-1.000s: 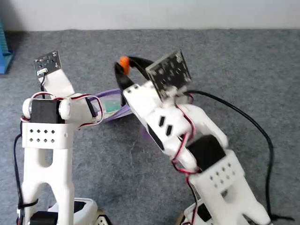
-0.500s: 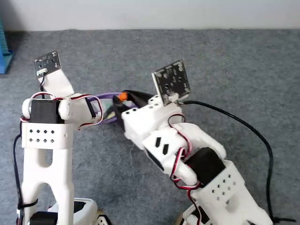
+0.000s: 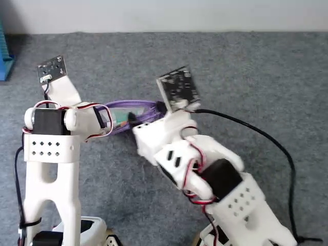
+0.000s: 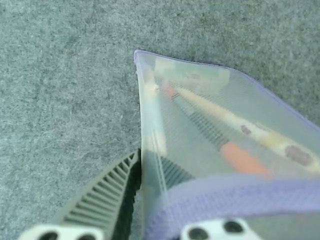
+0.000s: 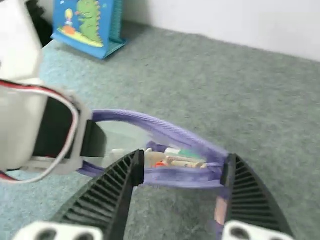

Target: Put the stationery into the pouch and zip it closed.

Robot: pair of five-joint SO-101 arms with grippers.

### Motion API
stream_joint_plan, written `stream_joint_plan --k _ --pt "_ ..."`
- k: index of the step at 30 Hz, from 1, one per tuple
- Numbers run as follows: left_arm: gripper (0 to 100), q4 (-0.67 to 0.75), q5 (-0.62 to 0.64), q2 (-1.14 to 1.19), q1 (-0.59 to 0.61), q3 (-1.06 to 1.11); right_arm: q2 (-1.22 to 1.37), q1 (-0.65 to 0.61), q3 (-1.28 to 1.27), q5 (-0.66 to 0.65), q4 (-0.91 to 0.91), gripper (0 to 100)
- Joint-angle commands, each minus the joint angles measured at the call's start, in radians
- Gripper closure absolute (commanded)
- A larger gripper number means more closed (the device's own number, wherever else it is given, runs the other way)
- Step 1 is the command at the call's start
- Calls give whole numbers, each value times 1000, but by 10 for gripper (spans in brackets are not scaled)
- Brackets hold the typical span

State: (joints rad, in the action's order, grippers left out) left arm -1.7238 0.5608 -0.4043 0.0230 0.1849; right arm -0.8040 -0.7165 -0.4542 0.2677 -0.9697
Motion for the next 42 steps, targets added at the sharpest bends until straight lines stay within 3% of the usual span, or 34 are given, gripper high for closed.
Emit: stream_joint_plan --k 1,7,11,16,23,28,42 --pt "987 -14 12 28 9 31 -82 65 52 -37 -61 763" --pt "987 -14 12 28 9 31 -137 194 84 -94 -285 809" --pt "987 -14 12 28 9 31 -140 209 -35 -186 -366 808" --pt "987 -14 12 28 9 33 -133 199 -198 -239 -222 808" --pt "987 -14 12 28 3 35 -131 73 -373 -245 51 811" --pt "987 -14 12 28 5 35 -131 93 -470 -310 191 811" --pt "987 -14 12 28 3 35 64 173 -443 -311 360 812"
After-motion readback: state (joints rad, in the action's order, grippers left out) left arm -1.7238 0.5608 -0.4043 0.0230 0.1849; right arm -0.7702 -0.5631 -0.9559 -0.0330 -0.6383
